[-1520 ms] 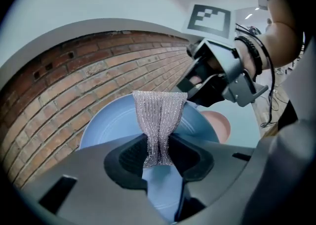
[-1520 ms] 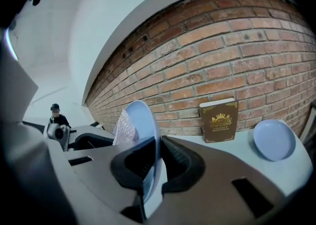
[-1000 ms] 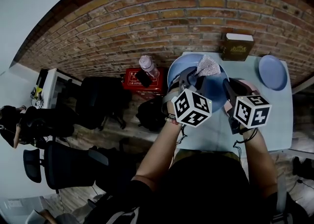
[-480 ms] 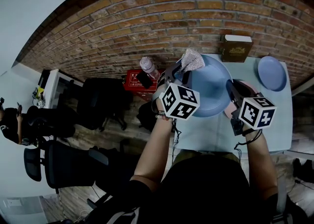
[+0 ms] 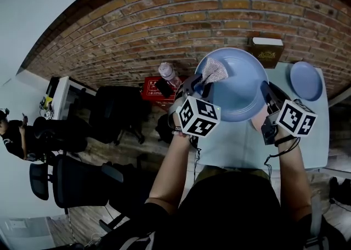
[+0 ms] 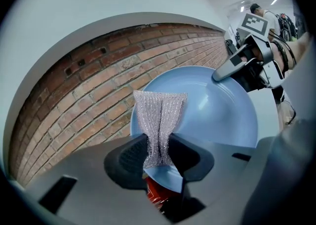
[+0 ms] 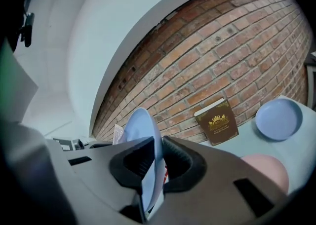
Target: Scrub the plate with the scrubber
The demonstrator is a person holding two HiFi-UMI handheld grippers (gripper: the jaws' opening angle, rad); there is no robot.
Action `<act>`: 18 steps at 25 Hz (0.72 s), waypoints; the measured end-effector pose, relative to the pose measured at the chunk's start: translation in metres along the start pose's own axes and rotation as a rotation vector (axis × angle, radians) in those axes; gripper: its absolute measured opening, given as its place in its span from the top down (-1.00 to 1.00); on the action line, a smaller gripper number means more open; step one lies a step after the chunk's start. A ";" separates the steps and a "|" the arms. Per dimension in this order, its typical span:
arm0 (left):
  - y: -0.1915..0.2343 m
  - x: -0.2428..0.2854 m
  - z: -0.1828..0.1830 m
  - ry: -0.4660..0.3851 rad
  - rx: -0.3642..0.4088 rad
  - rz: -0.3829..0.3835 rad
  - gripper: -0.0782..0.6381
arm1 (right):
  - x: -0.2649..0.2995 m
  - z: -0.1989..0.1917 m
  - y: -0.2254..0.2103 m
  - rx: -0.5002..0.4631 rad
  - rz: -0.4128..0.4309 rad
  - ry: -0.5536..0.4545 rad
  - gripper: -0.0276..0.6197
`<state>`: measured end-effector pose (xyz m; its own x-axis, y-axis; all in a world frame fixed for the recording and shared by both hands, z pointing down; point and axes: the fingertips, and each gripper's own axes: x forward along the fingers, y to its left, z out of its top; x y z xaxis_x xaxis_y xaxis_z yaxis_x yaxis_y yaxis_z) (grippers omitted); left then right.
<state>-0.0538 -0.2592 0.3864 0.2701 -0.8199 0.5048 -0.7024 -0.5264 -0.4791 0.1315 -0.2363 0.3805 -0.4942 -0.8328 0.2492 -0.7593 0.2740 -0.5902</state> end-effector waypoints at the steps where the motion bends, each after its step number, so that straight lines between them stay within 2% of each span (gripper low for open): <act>1: -0.002 -0.001 0.000 0.000 0.004 -0.004 0.37 | 0.001 0.002 -0.003 0.017 -0.004 -0.005 0.73; 6: -0.013 -0.007 -0.003 0.000 0.034 -0.029 0.37 | 0.009 0.010 -0.009 0.108 0.009 -0.028 0.73; 13: -0.037 -0.019 -0.007 -0.011 0.087 -0.098 0.37 | 0.018 0.014 -0.012 0.161 0.006 -0.036 0.73; 18: -0.070 -0.024 -0.003 -0.050 0.126 -0.225 0.37 | 0.026 0.013 -0.011 0.178 0.012 -0.037 0.73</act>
<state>-0.0131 -0.2023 0.4096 0.4447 -0.6870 0.5747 -0.5337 -0.7185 -0.4460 0.1323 -0.2676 0.3833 -0.4846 -0.8480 0.2147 -0.6650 0.1977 -0.7202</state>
